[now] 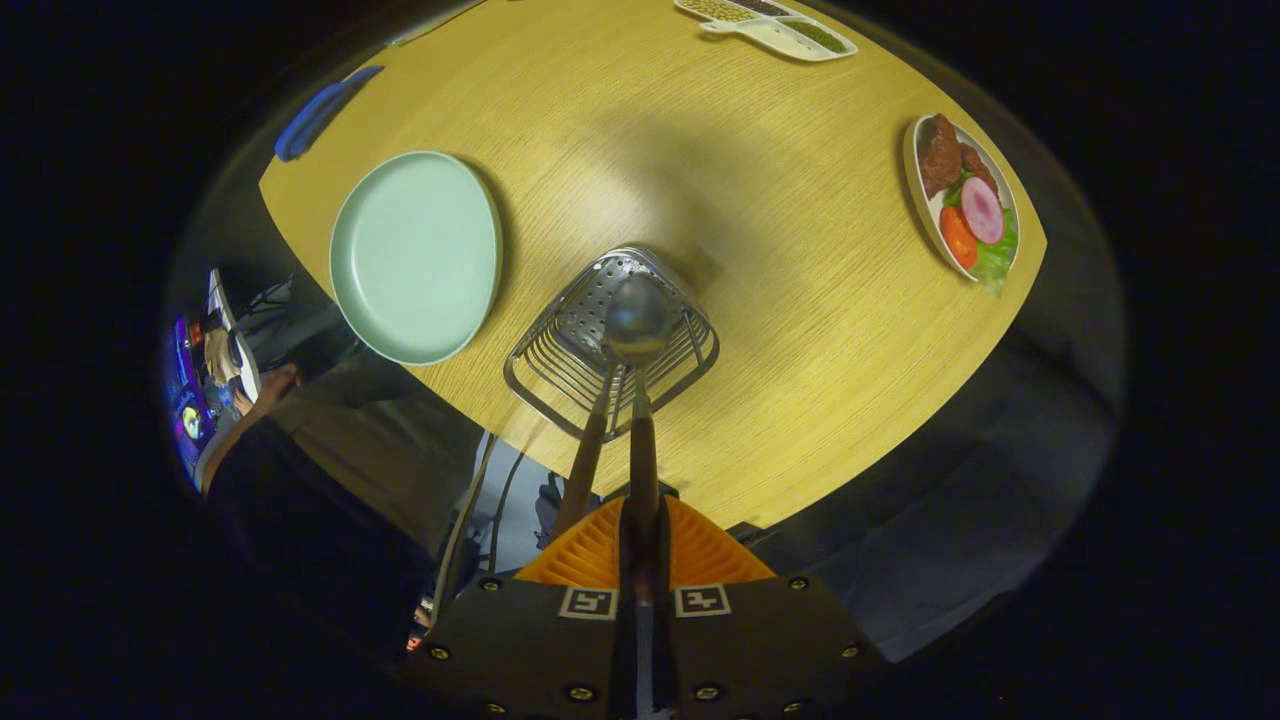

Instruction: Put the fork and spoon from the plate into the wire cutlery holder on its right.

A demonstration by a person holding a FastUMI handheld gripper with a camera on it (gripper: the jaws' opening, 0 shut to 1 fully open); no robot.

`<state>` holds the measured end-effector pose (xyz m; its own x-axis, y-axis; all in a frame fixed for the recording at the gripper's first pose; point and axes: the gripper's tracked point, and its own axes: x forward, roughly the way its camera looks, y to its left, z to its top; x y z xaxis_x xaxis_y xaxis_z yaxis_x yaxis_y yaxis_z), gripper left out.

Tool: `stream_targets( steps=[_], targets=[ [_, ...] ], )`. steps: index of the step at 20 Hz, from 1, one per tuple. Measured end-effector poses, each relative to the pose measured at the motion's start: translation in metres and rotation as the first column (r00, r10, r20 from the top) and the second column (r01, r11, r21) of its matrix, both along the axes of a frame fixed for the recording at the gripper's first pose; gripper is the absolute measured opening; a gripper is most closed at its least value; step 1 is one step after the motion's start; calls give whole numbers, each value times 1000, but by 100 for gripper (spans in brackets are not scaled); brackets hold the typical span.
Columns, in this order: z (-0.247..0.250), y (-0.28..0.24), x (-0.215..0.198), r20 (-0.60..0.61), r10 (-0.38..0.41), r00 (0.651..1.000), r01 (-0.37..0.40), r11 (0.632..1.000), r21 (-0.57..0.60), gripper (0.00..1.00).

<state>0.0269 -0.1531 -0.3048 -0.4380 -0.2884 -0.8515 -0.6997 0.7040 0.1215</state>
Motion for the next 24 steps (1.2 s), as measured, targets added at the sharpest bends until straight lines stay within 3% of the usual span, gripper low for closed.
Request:
stream_targets(
  steps=[8, 16, 17, 21, 24],
  targets=[
    [8, 8, 8, 39, -36, 999, 34, 998, 44, 13],
    [44, 14, 20, 170, -159, 973, 137, 981, 136, 14],
    [50, 15, 21, 183, -188, 965, 161, 976, 149, 19],
    [65, 17, 21, 286, -281, 916, 223, 950, 219, 20],
    [83, 37, 21, 405, -402, 821, 278, 902, 330, 20]
  ],
)
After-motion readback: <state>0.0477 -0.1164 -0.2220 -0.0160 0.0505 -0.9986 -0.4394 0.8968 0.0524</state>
